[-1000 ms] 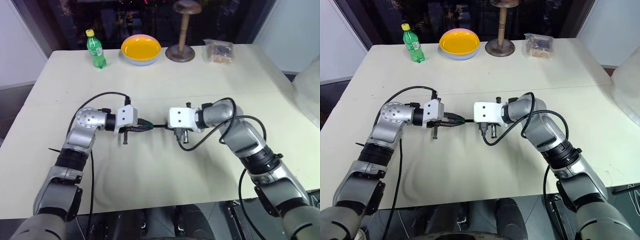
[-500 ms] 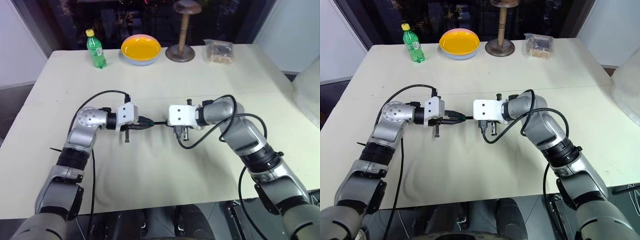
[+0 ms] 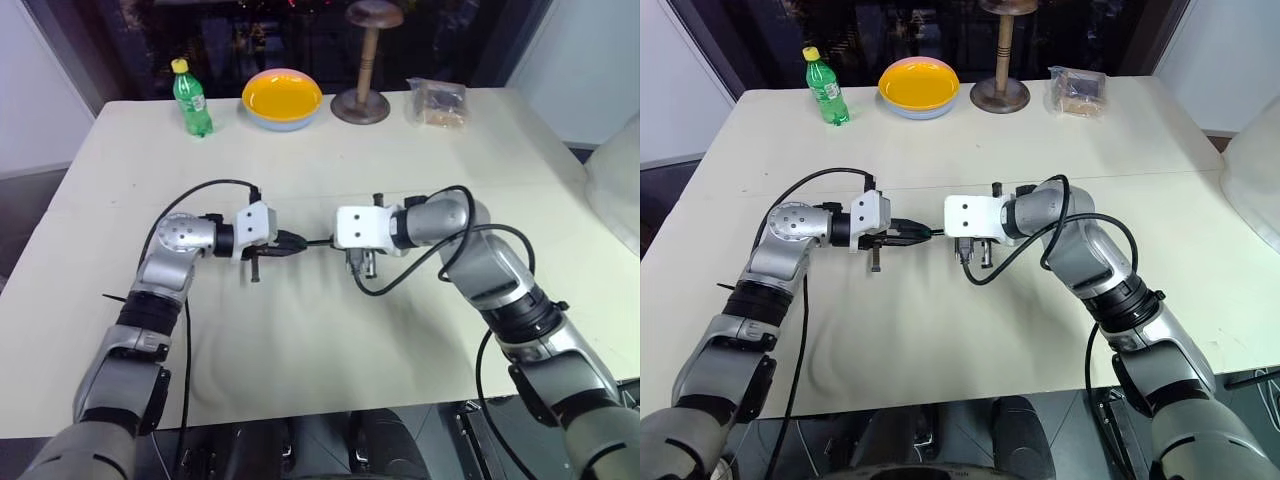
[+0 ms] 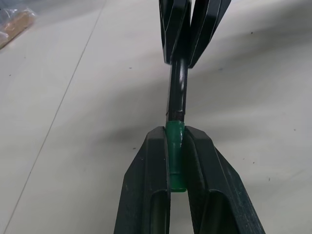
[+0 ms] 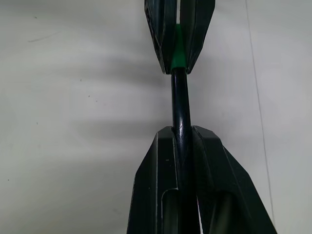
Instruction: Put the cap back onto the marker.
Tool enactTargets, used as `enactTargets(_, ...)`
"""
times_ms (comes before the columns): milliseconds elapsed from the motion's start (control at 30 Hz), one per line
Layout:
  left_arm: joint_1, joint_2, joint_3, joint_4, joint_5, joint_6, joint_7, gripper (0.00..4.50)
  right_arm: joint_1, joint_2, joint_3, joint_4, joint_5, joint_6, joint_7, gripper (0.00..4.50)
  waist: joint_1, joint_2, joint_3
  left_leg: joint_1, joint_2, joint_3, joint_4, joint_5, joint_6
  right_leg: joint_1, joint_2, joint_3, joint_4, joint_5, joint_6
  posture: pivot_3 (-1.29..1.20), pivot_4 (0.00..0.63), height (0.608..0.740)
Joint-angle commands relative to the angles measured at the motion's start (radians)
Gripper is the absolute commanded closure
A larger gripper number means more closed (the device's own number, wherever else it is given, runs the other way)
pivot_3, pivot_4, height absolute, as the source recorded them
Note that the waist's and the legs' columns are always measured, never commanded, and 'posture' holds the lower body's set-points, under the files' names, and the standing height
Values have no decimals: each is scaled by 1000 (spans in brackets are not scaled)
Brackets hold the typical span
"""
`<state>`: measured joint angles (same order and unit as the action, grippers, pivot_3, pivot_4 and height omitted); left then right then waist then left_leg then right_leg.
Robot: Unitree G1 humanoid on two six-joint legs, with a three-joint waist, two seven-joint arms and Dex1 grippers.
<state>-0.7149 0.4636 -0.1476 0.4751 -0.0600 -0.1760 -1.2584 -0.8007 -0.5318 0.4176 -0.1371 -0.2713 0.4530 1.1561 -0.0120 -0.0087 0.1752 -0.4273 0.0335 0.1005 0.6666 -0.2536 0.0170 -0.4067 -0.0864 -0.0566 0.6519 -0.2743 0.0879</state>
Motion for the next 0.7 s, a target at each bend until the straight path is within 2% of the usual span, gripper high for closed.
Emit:
enactTargets(33, -26, -50, -37, -18, 7, 13, 37, 4500, -67, 63, 14, -132, 60, -63, 4, 4457, 0, 0, 0, 0, 0, 0, 0, 0, 0, 0, 0, 0, 0, 0, 0, 0, 150, 740)
enactTargets(700, -31, -85, -53, -162, -34, 64, 7, 4500, -54, 112, 35, -83, 70, -82, -10, 4457, 0, 0, 0, 0, 0, 0, 0, 0, 0, 0, 0, 0, 0, 0, 0, 0, 150, 740)
